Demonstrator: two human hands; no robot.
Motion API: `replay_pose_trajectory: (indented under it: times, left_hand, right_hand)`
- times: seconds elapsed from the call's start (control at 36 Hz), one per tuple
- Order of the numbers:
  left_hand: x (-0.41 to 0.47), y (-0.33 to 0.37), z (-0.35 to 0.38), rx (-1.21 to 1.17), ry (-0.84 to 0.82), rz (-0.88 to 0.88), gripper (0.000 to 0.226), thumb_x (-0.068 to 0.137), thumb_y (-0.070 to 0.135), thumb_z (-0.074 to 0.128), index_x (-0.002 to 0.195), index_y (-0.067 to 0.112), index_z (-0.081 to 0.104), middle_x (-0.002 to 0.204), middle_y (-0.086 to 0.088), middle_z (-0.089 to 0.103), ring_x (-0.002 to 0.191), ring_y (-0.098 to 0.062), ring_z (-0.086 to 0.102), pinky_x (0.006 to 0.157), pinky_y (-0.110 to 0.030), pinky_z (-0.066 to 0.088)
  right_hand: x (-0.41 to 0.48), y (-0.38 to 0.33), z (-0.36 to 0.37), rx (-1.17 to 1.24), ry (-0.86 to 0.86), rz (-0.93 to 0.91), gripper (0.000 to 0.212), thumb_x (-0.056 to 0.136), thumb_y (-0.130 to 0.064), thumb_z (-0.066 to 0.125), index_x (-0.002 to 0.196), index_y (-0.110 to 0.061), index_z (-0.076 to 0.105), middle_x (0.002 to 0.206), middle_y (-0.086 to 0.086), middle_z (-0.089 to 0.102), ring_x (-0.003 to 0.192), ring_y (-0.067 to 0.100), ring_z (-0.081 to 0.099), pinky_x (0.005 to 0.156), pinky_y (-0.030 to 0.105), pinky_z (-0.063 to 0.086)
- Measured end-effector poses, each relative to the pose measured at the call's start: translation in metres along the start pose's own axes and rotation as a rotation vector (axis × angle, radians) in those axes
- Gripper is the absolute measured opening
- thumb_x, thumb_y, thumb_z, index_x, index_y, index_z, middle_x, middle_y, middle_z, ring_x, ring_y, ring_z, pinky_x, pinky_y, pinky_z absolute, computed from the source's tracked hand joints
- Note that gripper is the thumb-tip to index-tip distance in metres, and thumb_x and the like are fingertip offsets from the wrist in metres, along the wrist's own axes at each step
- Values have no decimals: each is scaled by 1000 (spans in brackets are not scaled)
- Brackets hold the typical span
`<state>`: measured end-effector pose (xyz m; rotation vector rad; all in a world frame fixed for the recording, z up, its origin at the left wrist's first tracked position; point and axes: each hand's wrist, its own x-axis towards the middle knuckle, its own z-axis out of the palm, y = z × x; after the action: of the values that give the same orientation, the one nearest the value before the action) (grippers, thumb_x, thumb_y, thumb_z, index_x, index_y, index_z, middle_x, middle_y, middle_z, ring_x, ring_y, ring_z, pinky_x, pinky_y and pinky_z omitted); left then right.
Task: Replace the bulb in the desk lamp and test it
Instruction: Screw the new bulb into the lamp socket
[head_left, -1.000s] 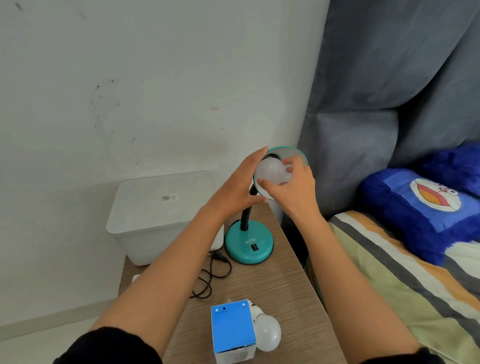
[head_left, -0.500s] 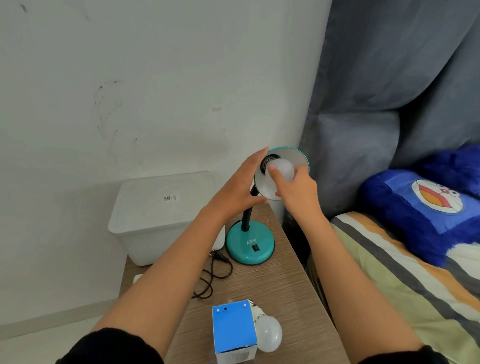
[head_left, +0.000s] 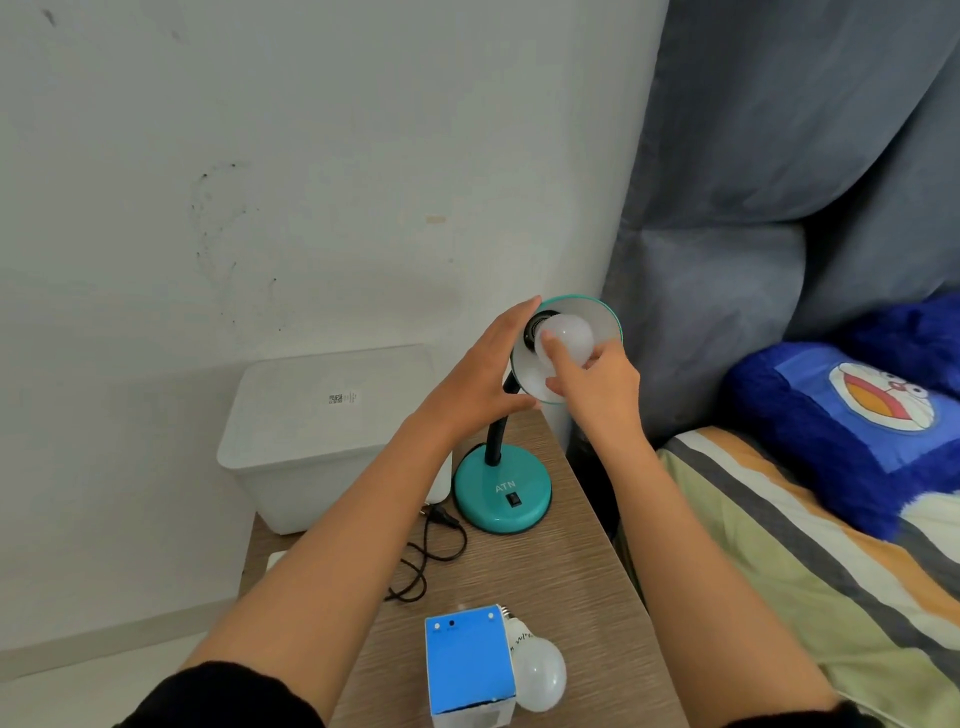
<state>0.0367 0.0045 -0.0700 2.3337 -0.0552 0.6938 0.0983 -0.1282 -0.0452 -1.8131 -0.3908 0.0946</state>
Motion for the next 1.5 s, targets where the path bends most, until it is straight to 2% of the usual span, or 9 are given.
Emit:
replay_pose_trajectory:
  times: [0.14,0.31,0.47,0.61,0.75,0.92,1.08,1.42,1.5]
  left_hand:
    - [-1,3,1,-9,-1,-2,98,72,17,79,147,26,16,143,16,27,132,5,25,109,-16,27]
    - [-1,6,-1,0,2,-10,98,72,20,79,147,24,16,149,8,26,133,4,24,110,-20,27]
    - [-1,7,-1,-1,-5,-9,100,71,14,79,147,23,16,149,7,27,133,3,25,110,-20,26]
    - [-1,6,-2,2,-3,-11,98,72,19,79,147,24,16,147,13,26,132,7,23,110,-17,27]
    - [0,6,-1,-13,-14,-12,98,72,18,78,147,27,15,146,15,26,134,4,24,111,-23,27]
    - [1,5,-1,-12,-18,-20,98,73,20,79,147,28,15,142,20,24,132,8,23,110,-20,26]
    - [0,7,-1,-7,-15,-19,98,72,18,79,147,25,16,147,13,26,133,5,23,111,-23,26]
    - [1,5,1,-15,-9,-10,100,71,20,80,147,25,15,142,18,26,131,8,24,110,-16,25]
    - [1,7,0,-1,-8,-17,100,71,22,80,147,27,14,147,13,26,134,1,26,112,-25,28]
  right_hand:
    - [2,3,-2,-93,-4,-78,75,73,-44,71,131,-12,36,126,11,48,112,26,53,90,32,45]
    - [3,5,-3,-111,11,2,62,81,-59,53,108,-2,54,104,15,64,91,25,63,55,19,36]
    - [0,4,-2,-195,-1,-144,72,73,-37,73,131,-11,38,128,13,48,116,26,48,89,33,42]
    - [2,7,-1,-125,-21,5,66,82,-57,54,118,-3,47,116,17,58,96,27,61,59,22,42]
    - [-1,7,-2,-189,-13,-124,84,72,-38,74,137,-11,29,135,13,41,122,27,44,90,28,37]
    - [0,7,3,-145,44,-29,64,80,-54,59,115,-1,49,114,17,58,91,23,56,57,20,39]
    - [2,6,2,-136,-11,-71,88,73,-43,72,140,-11,26,133,14,43,119,27,47,88,27,37]
    - [0,7,-3,-192,-31,-165,75,73,-37,73,134,-15,33,130,15,46,117,28,47,88,33,42]
    - [0,5,-2,-193,-9,-101,57,79,-48,64,115,-8,49,115,16,57,93,23,57,66,24,44]
